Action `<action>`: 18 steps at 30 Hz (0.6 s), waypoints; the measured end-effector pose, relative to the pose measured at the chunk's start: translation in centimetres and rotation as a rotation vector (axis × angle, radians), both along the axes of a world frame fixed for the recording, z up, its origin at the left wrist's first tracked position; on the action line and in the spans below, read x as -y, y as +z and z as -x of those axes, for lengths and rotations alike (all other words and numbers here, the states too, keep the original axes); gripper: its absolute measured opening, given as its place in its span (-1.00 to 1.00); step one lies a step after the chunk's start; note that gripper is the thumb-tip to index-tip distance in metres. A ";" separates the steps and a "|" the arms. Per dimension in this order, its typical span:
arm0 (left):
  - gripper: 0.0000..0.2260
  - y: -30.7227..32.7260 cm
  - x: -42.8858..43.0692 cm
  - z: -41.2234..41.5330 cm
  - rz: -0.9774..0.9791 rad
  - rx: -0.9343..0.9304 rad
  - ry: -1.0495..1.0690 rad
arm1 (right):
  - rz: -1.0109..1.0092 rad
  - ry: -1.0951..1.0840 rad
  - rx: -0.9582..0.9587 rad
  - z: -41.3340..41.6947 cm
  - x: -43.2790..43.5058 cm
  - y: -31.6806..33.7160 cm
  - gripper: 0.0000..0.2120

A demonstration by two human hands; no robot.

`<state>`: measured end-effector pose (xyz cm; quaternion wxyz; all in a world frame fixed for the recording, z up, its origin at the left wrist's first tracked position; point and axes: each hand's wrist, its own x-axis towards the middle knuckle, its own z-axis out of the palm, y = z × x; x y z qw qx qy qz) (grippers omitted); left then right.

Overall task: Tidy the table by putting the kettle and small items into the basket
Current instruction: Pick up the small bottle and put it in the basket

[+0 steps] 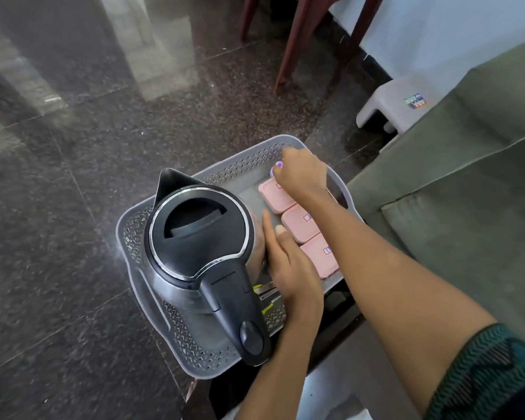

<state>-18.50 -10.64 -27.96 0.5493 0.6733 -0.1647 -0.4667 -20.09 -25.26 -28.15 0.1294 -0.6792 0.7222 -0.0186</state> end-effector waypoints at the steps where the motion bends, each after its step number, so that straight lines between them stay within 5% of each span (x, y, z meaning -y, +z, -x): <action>1: -0.64 0.0 0.0 0.0 -0.006 0.005 0.003 | -0.011 -0.001 0.009 0.0 -0.2 -0.1 -0.73; 6: -0.65 0.5 0.3 -0.1 -0.017 -0.034 0.038 | 0.052 -0.104 0.159 0.3 -0.8 1.6 -0.75; 11: -0.65 0.6 0.1 0.1 -0.013 -0.018 0.029 | 0.121 -0.399 0.953 1.7 -1.5 2.9 -0.82; 18: -0.64 0.3 0.6 0.1 -0.025 0.021 0.008 | 0.032 -0.093 0.810 0.6 -2.0 1.5 -0.86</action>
